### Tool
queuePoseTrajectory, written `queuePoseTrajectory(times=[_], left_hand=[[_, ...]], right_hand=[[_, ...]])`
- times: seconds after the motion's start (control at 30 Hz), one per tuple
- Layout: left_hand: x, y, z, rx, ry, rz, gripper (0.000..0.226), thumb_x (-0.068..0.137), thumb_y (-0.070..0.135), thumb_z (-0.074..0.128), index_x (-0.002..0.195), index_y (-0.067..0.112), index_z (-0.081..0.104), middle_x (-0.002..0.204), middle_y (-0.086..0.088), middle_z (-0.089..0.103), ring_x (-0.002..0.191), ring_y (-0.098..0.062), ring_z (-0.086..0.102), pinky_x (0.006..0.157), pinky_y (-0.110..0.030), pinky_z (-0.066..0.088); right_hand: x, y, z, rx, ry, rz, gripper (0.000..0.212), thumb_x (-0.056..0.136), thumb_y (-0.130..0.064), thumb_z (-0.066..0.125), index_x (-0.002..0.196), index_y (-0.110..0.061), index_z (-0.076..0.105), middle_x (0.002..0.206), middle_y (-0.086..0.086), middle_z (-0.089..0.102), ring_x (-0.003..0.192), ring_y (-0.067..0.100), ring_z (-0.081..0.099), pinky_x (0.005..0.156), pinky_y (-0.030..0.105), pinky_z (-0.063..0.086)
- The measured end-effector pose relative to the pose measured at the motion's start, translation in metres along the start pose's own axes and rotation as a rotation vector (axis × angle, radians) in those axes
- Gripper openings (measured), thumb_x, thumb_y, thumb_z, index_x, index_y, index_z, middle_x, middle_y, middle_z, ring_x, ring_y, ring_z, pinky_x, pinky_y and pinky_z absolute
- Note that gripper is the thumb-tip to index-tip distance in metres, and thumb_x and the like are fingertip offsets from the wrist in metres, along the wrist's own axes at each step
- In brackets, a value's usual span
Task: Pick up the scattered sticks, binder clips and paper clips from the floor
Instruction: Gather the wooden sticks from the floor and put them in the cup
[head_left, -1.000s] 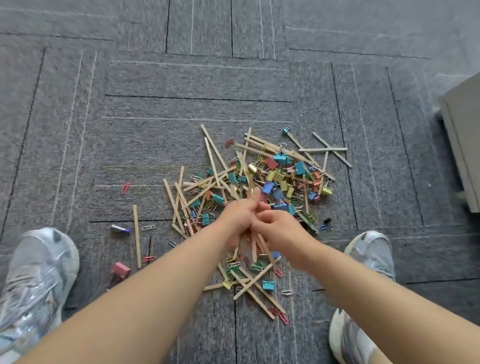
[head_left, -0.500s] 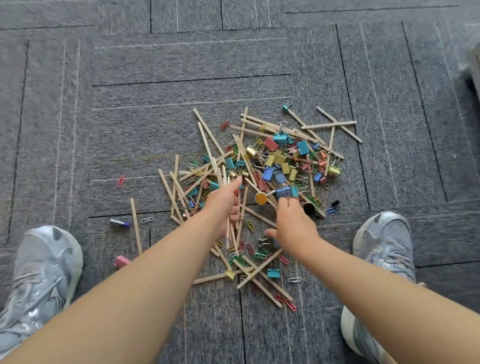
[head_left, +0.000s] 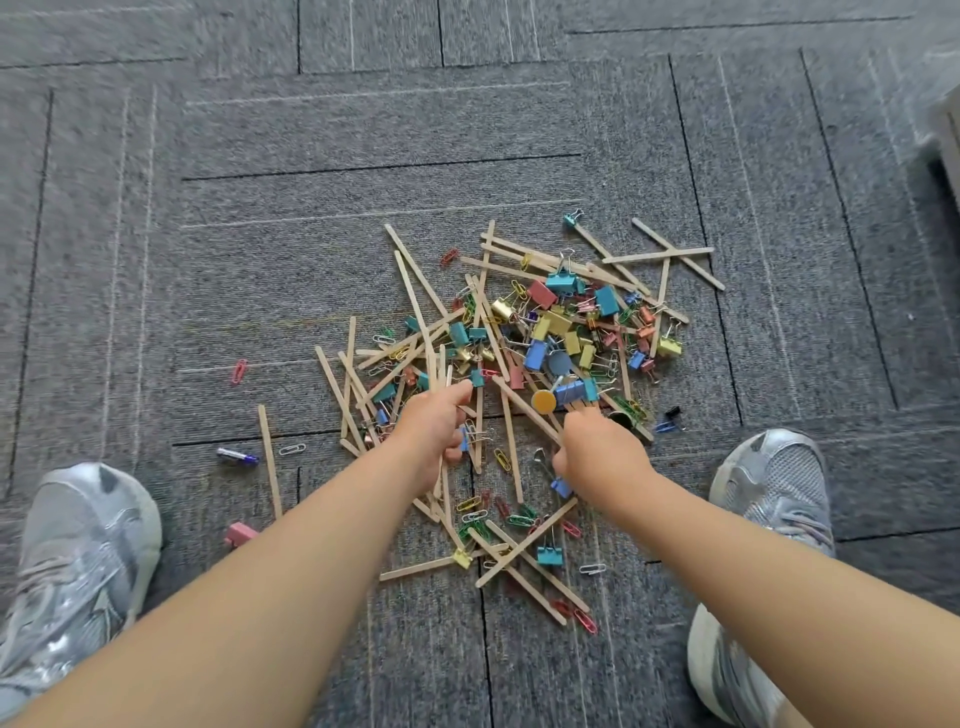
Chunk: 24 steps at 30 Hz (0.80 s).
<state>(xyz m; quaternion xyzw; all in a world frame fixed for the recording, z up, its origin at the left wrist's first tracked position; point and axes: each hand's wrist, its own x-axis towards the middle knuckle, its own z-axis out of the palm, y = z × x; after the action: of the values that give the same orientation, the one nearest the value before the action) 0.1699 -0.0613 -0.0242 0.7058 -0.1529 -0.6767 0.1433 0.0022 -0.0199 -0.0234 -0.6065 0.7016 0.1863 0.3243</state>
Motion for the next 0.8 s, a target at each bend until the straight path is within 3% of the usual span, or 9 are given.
queuePoseTrajectory(times=[0.1,0.2,0.3,0.43,0.53,0.6,0.7,0.73,0.8], left_hand=[[0.003,-0.001,-0.003,0.000,0.011,0.011,0.037,0.092,0.031,0.057,0.118,0.006,0.056,0.093,-0.005,0.045,0.052,-0.008,0.027,0.044,-0.020,0.023],[0.006,0.000,-0.004,0.016,0.006,0.061,0.047,0.085,0.043,0.065,0.114,0.006,0.059,0.092,-0.006,0.048,0.051,-0.008,0.027,0.042,-0.020,0.026],[-0.001,0.006,0.001,0.034,-0.050,0.120,0.061,0.070,0.057,0.070,0.105,0.009,0.058,0.100,-0.009,0.055,0.051,-0.007,0.026,0.045,-0.020,0.027],[-0.010,0.011,0.008,-0.049,-0.166,0.132,0.078,0.061,0.062,0.067,0.113,0.004,0.059,0.081,0.000,0.054,0.049,-0.007,0.038,0.043,-0.019,0.035],[-0.009,0.008,0.013,0.040,-0.055,0.193,0.044,0.083,0.049,0.064,0.101,0.009,0.066,0.089,-0.003,0.060,0.072,-0.015,0.055,0.064,-0.030,0.049],[-0.005,0.007,0.012,0.016,0.016,0.221,0.031,0.092,0.041,0.057,0.086,0.011,0.065,0.077,-0.001,0.054,0.067,-0.015,0.050,0.061,-0.029,0.045],[0.000,0.006,0.007,-0.017,0.064,0.201,0.030,0.093,0.040,0.056,0.082,0.012,0.062,0.071,0.000,0.052,0.060,-0.014,0.044,0.056,-0.026,0.039],[0.001,0.007,0.005,0.000,0.082,0.188,0.031,0.091,0.042,0.058,0.086,0.012,0.062,0.073,-0.002,0.055,0.062,-0.014,0.046,0.060,-0.028,0.041],[0.003,0.005,0.001,0.030,0.111,0.159,0.047,0.086,0.049,0.061,0.109,0.008,0.061,0.102,-0.014,0.063,0.082,-0.019,0.057,0.074,-0.034,0.047]], right_hand=[[0.004,0.000,-0.003,0.285,-0.044,0.003,0.014,0.092,-0.016,0.051,0.084,-0.005,0.051,0.080,0.009,0.054,0.063,0.020,0.045,0.049,0.025,0.034],[0.001,-0.005,-0.010,0.603,-0.080,-0.037,0.014,0.094,-0.020,0.052,0.084,-0.010,0.055,0.071,0.000,0.056,0.057,0.013,0.045,0.051,0.022,0.036],[0.000,-0.014,-0.016,0.747,-0.124,-0.086,0.013,0.092,-0.023,0.055,0.084,-0.013,0.057,0.069,0.001,0.057,0.056,0.015,0.046,0.052,0.027,0.041],[-0.005,-0.031,-0.019,0.740,-0.187,-0.215,0.011,0.092,-0.021,0.058,0.089,-0.010,0.060,0.077,0.006,0.064,0.057,0.015,0.049,0.051,0.028,0.043],[-0.007,-0.038,-0.018,0.744,-0.122,-0.247,0.013,0.090,-0.023,0.063,0.092,-0.010,0.064,0.086,0.007,0.069,0.072,0.022,0.063,0.068,0.036,0.055],[-0.006,-0.035,-0.017,0.827,-0.102,-0.199,0.010,0.088,-0.022,0.066,0.090,-0.012,0.066,0.086,0.009,0.070,0.081,0.028,0.068,0.074,0.043,0.058],[0.000,-0.024,-0.016,0.885,-0.048,-0.102,0.007,0.088,-0.021,0.066,0.088,-0.014,0.066,0.083,0.007,0.071,0.079,0.026,0.069,0.074,0.046,0.058],[0.003,-0.019,-0.015,0.838,-0.026,-0.087,0.008,0.087,-0.024,0.067,0.088,-0.016,0.067,0.083,0.005,0.070,0.079,0.023,0.069,0.075,0.046,0.058],[0.002,-0.013,-0.013,0.721,-0.042,-0.077,0.015,0.086,-0.033,0.067,0.090,-0.018,0.068,0.084,0.001,0.069,0.076,0.018,0.067,0.074,0.040,0.058]])
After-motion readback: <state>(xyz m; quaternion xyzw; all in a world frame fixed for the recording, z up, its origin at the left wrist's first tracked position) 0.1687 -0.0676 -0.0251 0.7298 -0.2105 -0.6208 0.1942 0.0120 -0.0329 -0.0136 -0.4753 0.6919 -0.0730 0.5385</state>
